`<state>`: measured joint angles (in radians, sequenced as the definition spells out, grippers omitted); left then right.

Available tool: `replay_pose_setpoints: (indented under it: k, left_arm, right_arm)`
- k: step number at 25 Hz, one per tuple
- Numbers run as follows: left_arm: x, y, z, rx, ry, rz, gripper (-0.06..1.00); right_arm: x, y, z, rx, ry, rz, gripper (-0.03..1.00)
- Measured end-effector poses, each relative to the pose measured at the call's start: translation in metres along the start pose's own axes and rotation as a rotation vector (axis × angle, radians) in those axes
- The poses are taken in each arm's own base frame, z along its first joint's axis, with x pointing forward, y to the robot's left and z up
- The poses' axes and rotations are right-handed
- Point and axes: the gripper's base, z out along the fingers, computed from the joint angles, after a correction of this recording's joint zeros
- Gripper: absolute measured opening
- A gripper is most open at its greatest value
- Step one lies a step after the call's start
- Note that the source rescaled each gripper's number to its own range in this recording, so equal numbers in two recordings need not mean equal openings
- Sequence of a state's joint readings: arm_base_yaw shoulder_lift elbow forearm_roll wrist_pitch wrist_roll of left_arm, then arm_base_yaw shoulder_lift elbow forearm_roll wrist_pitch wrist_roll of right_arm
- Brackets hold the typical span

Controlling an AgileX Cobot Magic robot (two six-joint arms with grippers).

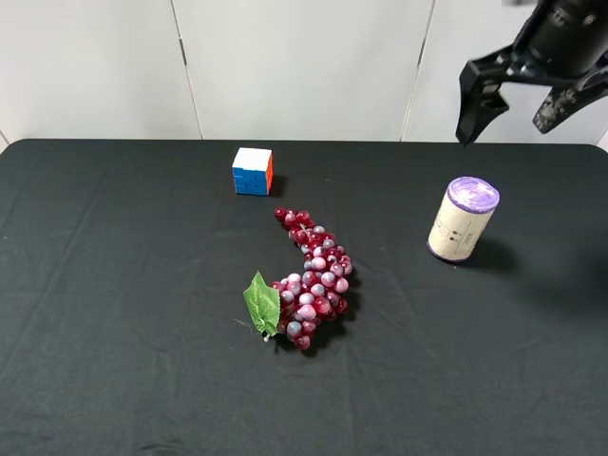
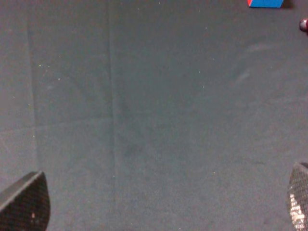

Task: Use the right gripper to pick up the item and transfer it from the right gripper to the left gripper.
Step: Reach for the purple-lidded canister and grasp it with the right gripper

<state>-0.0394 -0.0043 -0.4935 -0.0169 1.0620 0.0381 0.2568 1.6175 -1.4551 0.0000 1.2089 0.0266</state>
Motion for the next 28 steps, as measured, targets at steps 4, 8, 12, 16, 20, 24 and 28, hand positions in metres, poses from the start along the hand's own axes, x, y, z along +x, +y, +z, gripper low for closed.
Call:
replay_pose_setpoints:
  k: [4, 8, 12, 16, 20, 24, 28]
  left_arm:
    - [0.0, 0.0, 0.0, 0.0, 0.0, 0.0, 0.96]
    - [0.0, 0.0, 0.0, 0.0, 0.0, 0.0, 0.96]
    - [0.0, 0.0, 0.0, 0.0, 0.0, 0.0, 0.96]
    - [0.0, 0.0, 0.0, 0.0, 0.0, 0.0, 0.96]
    - [0.0, 0.0, 0.0, 0.0, 0.0, 0.0, 0.96]
    - [0.0, 0.0, 0.0, 0.0, 0.0, 0.0, 0.96]
    - [0.0, 0.0, 0.0, 0.0, 0.0, 0.0, 0.96]
  right_arm:
    - [-0.005, -0.004, 0.022, 0.047, 0.058, 0.012, 1.0]
    - [-0.008, -0.004, 0.041, 0.055, 0.107, 0.014, 1.0]
    - [-0.01, -0.004, 0.054, 0.056, 0.142, 0.013, 1.0]
    - [-0.011, -0.004, 0.066, 0.051, 0.172, 0.01, 1.0]
    - [-0.012, -0.001, 0.075, 0.023, 0.199, -0.002, 1.0]
    - [-0.012, 0.0, 0.087, 0.005, 0.229, -0.011, 1.0]
    - [-0.013, 0.001, 0.097, 0.0, 0.244, -0.009, 1.0]
